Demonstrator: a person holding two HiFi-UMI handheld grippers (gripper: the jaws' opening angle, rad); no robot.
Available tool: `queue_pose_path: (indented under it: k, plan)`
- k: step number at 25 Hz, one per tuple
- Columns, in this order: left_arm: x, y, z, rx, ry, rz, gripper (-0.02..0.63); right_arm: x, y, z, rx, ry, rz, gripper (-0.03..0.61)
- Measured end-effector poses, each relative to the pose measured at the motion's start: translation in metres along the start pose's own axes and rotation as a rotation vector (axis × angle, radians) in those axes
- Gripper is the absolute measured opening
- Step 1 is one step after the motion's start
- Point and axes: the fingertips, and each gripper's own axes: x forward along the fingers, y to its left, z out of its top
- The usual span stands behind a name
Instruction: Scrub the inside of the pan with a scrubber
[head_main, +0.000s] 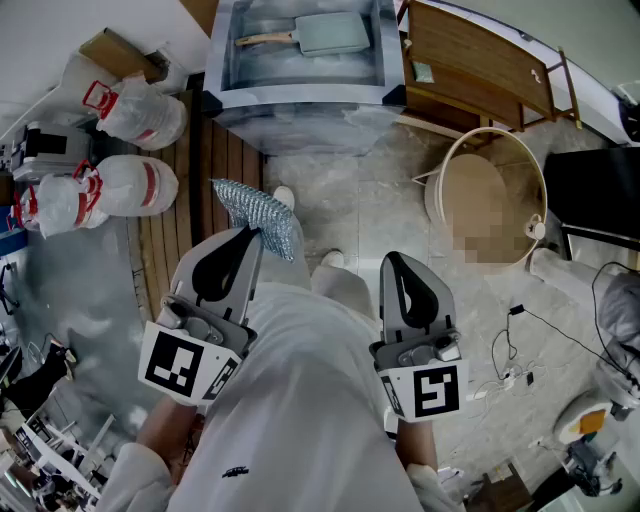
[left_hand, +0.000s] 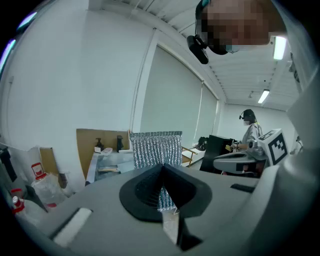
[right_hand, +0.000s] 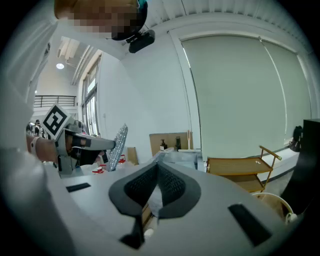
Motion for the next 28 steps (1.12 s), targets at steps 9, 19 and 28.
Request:
queue_pose_path:
  k: [9,19,28]
  plan:
    - [-0.038,-0.038,-0.011,0.019,-0.031,0.01,0.008,-0.028,0.025,0.003,-0.023,-0.025,0.043,0.006]
    - [-0.063,-0.044,-0.009,0.002,-0.103,0.036,0.009,-0.049,0.024,0.013,-0.021,-0.079,0.013,0.006]
    - [-0.039,-0.025,-0.012,-0.045,-0.07,0.046,0.009,-0.024,-0.005,0.009,0.049,-0.041,-0.019,0.006]
